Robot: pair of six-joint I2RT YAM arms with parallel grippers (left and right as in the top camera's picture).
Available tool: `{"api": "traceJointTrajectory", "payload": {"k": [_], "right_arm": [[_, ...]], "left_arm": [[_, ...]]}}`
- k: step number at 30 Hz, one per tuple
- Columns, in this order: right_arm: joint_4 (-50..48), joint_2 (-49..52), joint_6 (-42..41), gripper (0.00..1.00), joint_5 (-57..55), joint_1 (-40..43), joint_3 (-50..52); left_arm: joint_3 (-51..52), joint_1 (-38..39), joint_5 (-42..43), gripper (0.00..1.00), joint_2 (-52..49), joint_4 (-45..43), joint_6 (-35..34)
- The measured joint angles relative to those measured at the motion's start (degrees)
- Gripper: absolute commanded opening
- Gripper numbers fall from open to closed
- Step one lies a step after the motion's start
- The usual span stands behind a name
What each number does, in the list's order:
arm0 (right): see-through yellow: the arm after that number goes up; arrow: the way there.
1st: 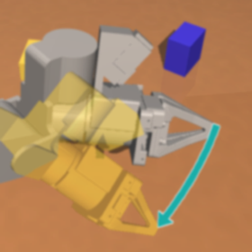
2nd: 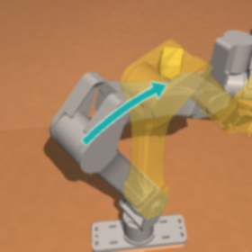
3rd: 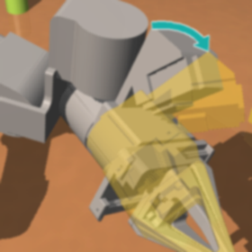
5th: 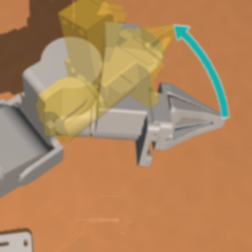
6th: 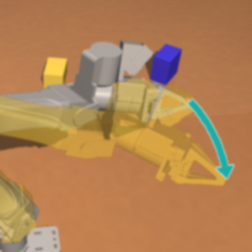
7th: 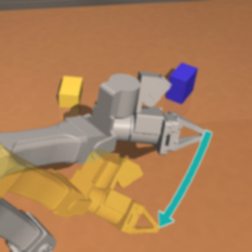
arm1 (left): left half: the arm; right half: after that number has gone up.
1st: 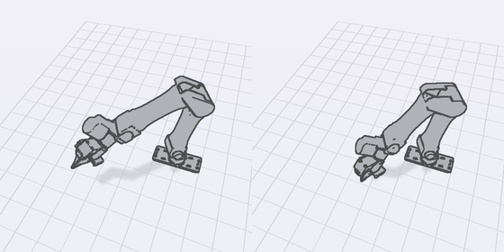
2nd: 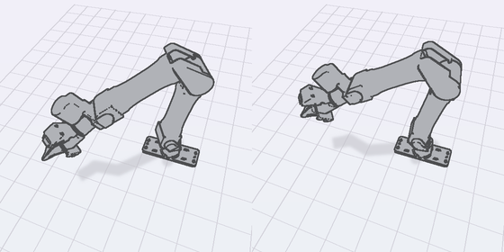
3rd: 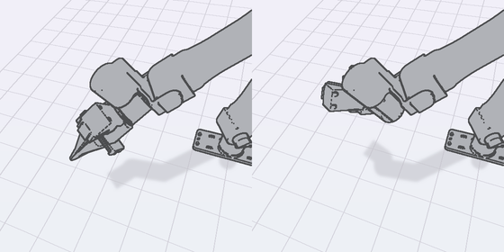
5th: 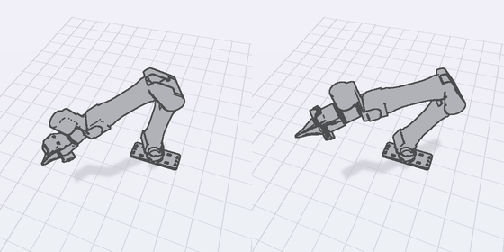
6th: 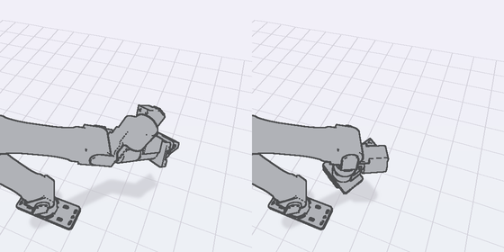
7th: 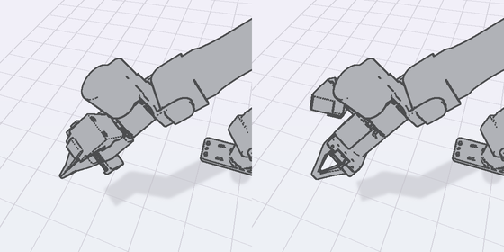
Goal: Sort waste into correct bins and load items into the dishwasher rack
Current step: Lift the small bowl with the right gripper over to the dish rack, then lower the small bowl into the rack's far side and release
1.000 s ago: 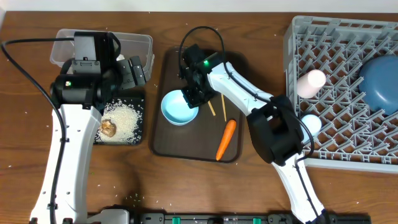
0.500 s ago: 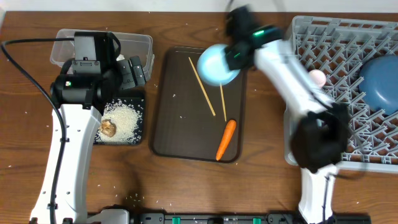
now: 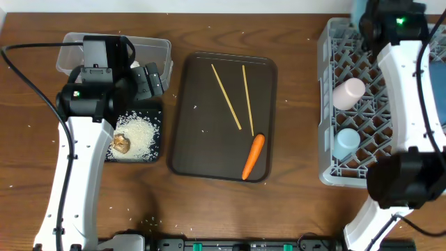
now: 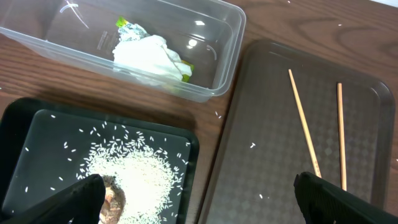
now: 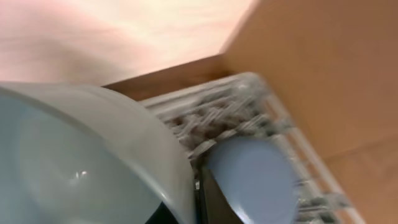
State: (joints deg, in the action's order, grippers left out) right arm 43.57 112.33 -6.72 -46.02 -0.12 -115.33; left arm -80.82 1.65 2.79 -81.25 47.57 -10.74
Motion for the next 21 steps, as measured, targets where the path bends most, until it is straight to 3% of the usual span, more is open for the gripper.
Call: {"api": "traceJointTrajectory", "payload": {"k": [12, 21], "right_arm": [[-11.32, 8.81, 14.58, 0.01, -10.69, 9.81, 0.09], [-13.92, 11.85, 19.39, 0.01, -12.68, 10.86, 0.31]], "left_arm": [[0.00, 0.00, 0.00, 0.98, 0.00, 0.00, 0.00], [0.00, 0.00, -0.02, 0.98, 0.00, 0.00, 0.00]]}}
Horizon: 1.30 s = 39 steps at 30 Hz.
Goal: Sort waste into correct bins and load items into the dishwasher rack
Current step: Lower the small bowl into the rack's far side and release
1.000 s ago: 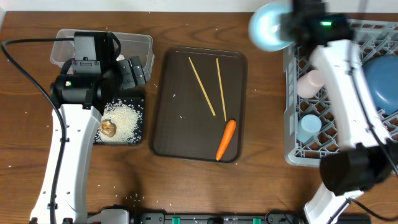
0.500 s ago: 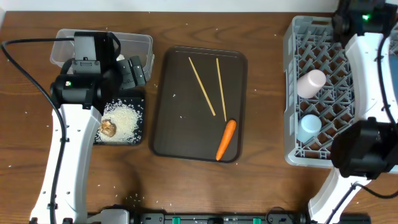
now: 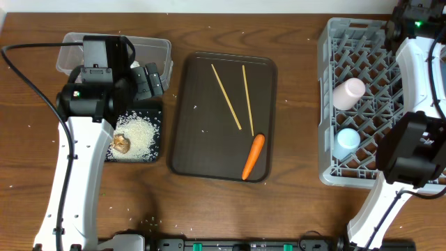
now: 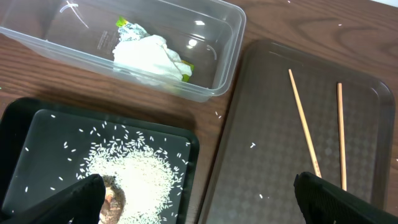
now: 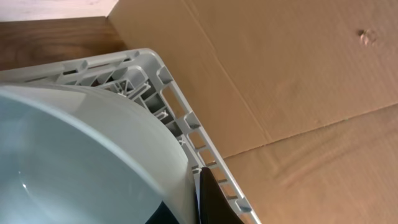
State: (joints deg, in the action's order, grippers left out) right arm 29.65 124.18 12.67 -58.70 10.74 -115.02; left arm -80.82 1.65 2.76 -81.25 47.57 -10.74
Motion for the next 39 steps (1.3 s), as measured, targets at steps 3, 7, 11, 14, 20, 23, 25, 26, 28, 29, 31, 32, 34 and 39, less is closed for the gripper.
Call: {"api": "traceJointTrajectory", "payload": {"k": [3, 7, 11, 14, 20, 23, 25, 26, 28, 29, 31, 32, 34, 39], "right_arm": [[-2.08, 0.48, 2.43, 0.01, -0.04, 0.00, 0.00], [-6.03, 2.25, 6.71, 0.01, -0.02, 0.00, 0.00], [-9.35, 4.87, 12.11, 0.01, 0.00, 0.00, 0.00], [-10.12, 6.56, 15.50, 0.01, 0.04, -0.04, 0.00], [-10.25, 8.35, 18.40, 0.01, 0.15, -0.48, 0.02], [-10.25, 8.57, 18.91, 0.01, 0.39, -0.94, 0.02], [-10.25, 8.57, 19.10, 0.01, 0.87, -1.20, 0.02], [-10.25, 8.57, 19.19, 0.01, 1.09, -1.22, 0.02], [-10.23, 8.57, 19.30, 0.01, 1.51, -1.22, 0.02], [-10.19, 8.57, 19.30, 0.01, 1.68, -1.22, 0.02], [-10.19, 8.57, 19.32, 0.01, 1.92, -1.25, 0.02], [-10.14, 8.57, 19.32, 0.01, 1.95, -1.27, 0.02], [-9.79, 8.57, 19.32, 0.01, 2.08, -1.36, 0.02], [-8.59, 8.57, 19.32, 0.01, 2.32, -2.03, 0.02]], "left_arm": [[0.00, 0.00, 0.02, 0.98, 0.00, 0.00, 0.00], [0.00, 0.00, 0.00, 0.98, 0.00, 0.00, 0.00], [0.00, 0.00, 0.02, 0.98, 0.00, 0.00, 0.00], [0.00, 0.00, 0.02, 0.98, 0.00, -0.02, 0.00], [0.00, 0.00, 0.00, 0.98, 0.00, 0.00, 0.00], [0.00, 0.00, 0.00, 0.98, 0.00, -0.02, 0.00], [0.00, 0.00, 0.00, 0.98, 0.00, -0.02, 0.00], [0.00, 0.00, 0.00, 0.98, 0.00, 0.00, 0.00], [0.00, 0.00, 0.00, 0.98, 0.00, 0.00, 0.00], [0.00, 0.00, 0.00, 0.98, 0.00, -0.02, 0.00], [0.00, 0.00, 0.00, 0.98, 0.00, 0.00, 0.00], [0.00, 0.00, 0.02, 0.98, 0.00, -0.02, 0.00], [0.00, 0.00, 0.00, 0.98, 0.00, 0.00, 0.00], [0.00, 0.00, 0.00, 0.98, 0.00, 0.00, 0.00]]}}
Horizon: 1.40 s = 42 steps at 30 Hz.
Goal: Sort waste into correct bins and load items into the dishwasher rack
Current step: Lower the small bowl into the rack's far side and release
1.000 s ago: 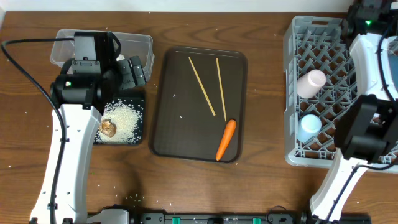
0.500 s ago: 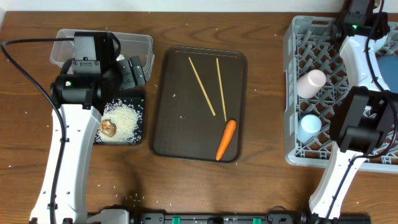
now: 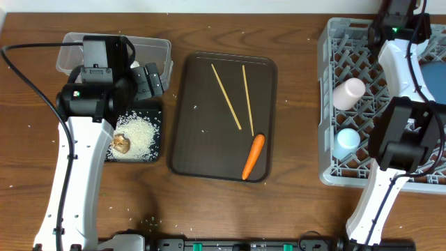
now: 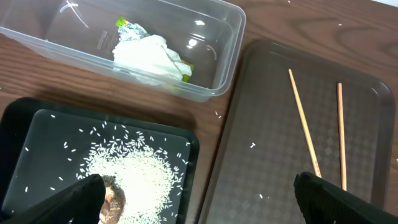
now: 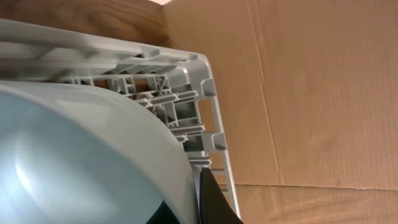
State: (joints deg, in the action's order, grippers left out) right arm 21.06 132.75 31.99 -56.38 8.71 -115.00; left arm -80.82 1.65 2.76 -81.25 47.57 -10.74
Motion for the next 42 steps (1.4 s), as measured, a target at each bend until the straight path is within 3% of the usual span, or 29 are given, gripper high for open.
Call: {"api": "traceJointTrajectory", "payload": {"k": [42], "right_arm": [[-1.55, 0.00, 3.15, 0.01, -2.21, -0.57, -0.02]], "left_arm": [[0.00, 0.00, 0.00, 0.98, 0.00, 0.00, 0.00]]}}
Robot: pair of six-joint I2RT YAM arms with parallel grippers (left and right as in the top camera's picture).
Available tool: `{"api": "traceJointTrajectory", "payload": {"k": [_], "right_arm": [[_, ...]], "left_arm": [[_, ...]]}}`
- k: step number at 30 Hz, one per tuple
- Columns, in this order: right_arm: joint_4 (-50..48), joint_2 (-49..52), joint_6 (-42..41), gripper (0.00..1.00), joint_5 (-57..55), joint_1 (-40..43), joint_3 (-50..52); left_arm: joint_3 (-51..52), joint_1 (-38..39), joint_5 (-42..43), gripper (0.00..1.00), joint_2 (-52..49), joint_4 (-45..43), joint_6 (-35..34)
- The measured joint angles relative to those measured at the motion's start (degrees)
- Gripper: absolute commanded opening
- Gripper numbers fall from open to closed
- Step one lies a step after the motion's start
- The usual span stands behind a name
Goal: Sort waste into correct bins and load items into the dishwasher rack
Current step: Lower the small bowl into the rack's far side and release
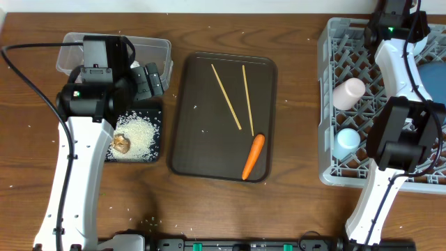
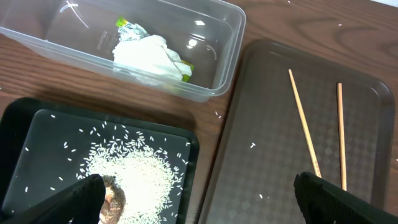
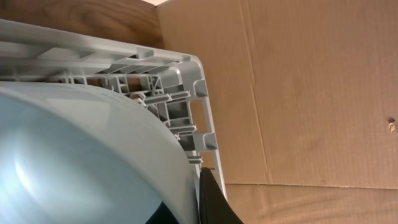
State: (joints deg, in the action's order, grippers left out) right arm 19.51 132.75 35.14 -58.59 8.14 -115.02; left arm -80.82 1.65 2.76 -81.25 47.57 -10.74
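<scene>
My right gripper (image 3: 194, 186) is shut on the rim of a pale blue bowl (image 3: 74, 155), which sits low at the far right of the grey dishwasher rack (image 1: 334, 42). The bowl (image 1: 432, 70) shows at the frame's right edge in the overhead view. A pink cup (image 1: 348, 92) and a blue cup (image 1: 346, 141) lie in the rack. Two chopsticks (image 1: 226, 96) and a carrot (image 1: 253, 156) lie on the brown tray (image 1: 191, 139). My left gripper (image 2: 199, 204) hangs open over the gap between the black tray and the brown tray.
A clear bin (image 2: 205, 81) holding crumpled white waste (image 2: 152, 53) stands at the back left. In front of it is a black tray (image 2: 25, 124) with spilled rice (image 2: 134, 171) and a food scrap. Cardboard (image 3: 311, 93) lies beyond the rack's corner (image 3: 199, 74).
My right gripper and the bowl have shifted only slightly at the rack's far right corner. The left arm and everything on the trays are unchanged.
My right gripper first held the bowl above the rack's far left corner. Then it was at the far right corner. After that the bowl sat lower along the rack's right side, where it stays now. The left gripper stayed open and still throughout.
</scene>
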Motion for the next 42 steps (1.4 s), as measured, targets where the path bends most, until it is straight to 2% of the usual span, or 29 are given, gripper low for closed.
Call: {"api": "traceJointTrajectory", "payload": {"k": [10, 23, 42], "right_arm": [[-0.50, 0.00, 4.28, 0.01, -0.11, 0.00, 0.02], [2.14, 0.00, 15.13, 0.01, -0.42, -0.02, 0.00], [-3.08, 0.00, 18.75, 0.01, -1.36, -0.02, 0.02]], "left_arm": [[0.00, 0.00, 0.00, 0.98, 0.00, 0.00, 0.00], [0.00, 0.00, 0.00, 0.98, 0.00, 0.00, 0.00], [0.00, 0.00, 0.00, 0.98, 0.00, 0.00, 0.00]]}}
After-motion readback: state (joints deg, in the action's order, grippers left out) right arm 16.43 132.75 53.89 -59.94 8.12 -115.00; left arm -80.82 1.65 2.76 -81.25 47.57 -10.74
